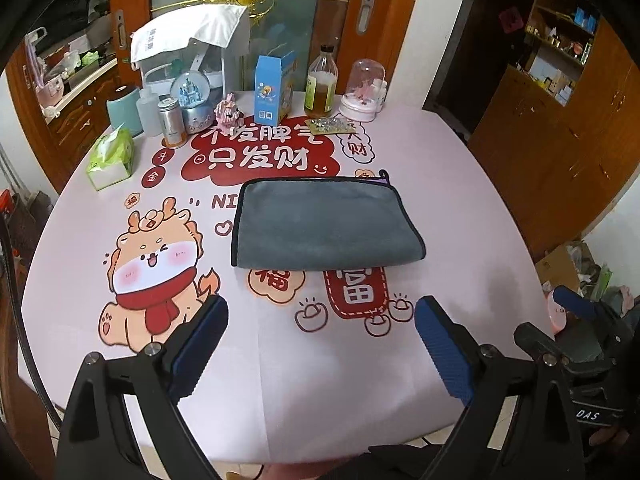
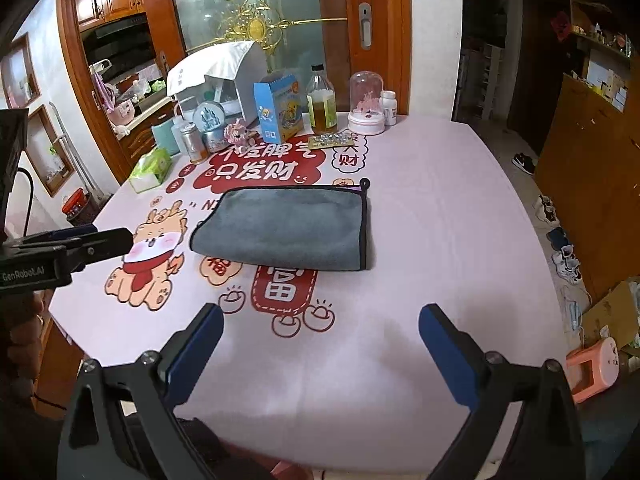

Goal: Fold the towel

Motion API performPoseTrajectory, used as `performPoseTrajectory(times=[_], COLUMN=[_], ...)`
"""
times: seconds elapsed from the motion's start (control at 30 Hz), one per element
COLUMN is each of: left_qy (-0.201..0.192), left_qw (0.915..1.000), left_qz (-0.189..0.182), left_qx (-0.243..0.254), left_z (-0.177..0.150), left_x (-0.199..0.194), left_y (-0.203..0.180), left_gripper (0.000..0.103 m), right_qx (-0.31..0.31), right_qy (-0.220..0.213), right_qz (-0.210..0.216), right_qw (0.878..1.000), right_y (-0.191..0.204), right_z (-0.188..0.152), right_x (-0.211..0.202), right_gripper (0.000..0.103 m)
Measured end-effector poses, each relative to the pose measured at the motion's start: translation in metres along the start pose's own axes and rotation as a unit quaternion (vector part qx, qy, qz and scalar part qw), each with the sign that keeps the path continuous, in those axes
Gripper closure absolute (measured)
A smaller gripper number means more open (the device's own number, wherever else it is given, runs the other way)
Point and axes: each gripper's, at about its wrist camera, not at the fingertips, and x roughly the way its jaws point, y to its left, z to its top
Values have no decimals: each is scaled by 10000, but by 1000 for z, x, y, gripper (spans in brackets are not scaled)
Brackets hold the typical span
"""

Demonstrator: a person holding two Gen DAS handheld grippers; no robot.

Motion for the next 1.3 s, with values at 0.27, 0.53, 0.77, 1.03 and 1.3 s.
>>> performPoseTrajectory(times=[0.27,0.53,0.77,1.03,1.3], left_qy=[-141,-266,-509,-544,-593], left_qw=[9996,9989,9951,9912,9901], left_qz=[234,355,822,1206,1267], left_qx=[3,148,198,29,-96], left_z=[-15,-25,-33,-37,-40], left_x=[-36,-47,-50,-48,-46], left_y=[-18,-40,-43,-32,-25], left_gripper=[9,9,9,9,9], right_qx=[238,239,578,280,150], right_qy=[43,-63,26,-215,-281], right_qz=[169,-66,-208,-133,-87], right_qw=[9996,9997,9981,9993,9995], right_y=[10,22,17,34,43], right_z=[-2,-8,-16,-16,-15], right_x=[-34,-50,-44,-46,-41], right_gripper=[4,4,4,4,4])
